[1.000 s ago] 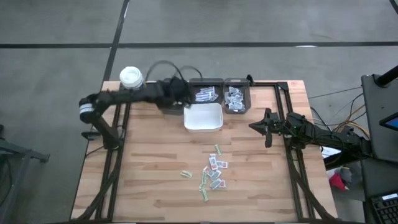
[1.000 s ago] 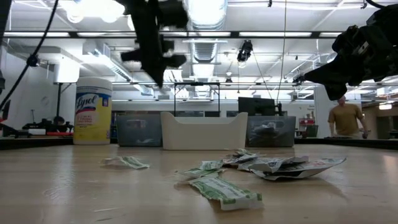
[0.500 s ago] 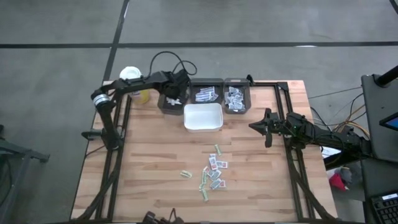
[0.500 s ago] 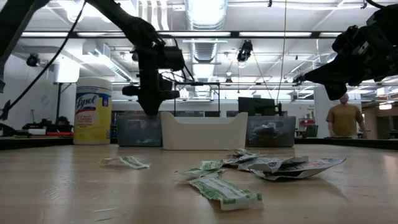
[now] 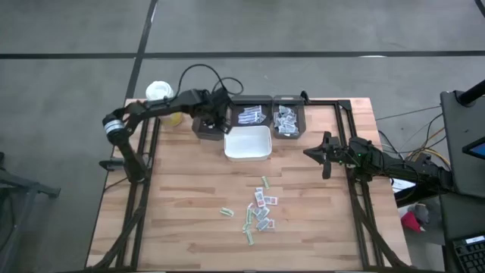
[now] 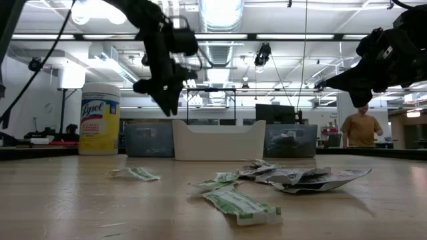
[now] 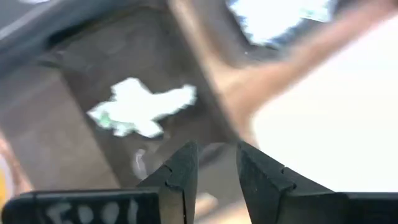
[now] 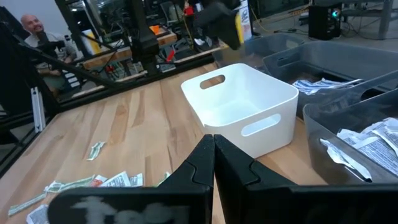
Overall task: Pick & Place First Aid Supplies
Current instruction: Put the green bandage pack into the left black bin
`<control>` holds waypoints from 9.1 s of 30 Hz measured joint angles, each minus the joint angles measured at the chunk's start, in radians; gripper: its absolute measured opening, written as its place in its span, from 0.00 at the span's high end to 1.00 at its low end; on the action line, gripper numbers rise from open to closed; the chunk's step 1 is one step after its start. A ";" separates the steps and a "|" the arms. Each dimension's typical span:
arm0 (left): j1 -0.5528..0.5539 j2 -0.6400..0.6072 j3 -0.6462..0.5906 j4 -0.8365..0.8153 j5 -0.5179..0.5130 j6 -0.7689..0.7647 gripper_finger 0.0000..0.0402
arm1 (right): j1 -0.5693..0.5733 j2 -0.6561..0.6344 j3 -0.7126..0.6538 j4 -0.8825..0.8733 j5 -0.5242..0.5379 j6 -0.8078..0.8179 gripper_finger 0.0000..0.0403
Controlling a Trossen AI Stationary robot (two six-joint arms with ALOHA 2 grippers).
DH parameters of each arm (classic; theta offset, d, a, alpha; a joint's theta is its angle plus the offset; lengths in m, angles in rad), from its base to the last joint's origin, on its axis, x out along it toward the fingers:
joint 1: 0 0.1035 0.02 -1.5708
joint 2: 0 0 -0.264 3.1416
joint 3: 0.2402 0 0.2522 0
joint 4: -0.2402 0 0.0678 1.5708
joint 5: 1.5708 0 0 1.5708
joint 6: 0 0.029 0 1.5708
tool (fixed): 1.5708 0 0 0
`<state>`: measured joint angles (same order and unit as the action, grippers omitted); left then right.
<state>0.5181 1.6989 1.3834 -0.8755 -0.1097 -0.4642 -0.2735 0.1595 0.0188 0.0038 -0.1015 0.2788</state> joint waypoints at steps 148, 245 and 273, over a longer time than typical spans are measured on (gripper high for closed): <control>-0.795 0.315 0.004 0.025 -0.076 -0.913 1.00 | 0.000 0.000 0.000 -0.001 -0.001 -0.055 0.98; -0.207 -0.078 0.079 -0.184 -0.581 -0.313 1.00 | 0.000 0.000 0.000 -0.001 -0.001 -0.051 0.98; -0.043 -0.031 -0.049 0.195 0.042 -0.085 0.78 | 0.000 0.000 0.000 -0.001 0.000 -0.051 0.98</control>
<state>0.4752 1.6680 1.3344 -0.6805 -0.0675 -0.5496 -0.2737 0.1596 0.0185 0.0029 -0.1017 0.2279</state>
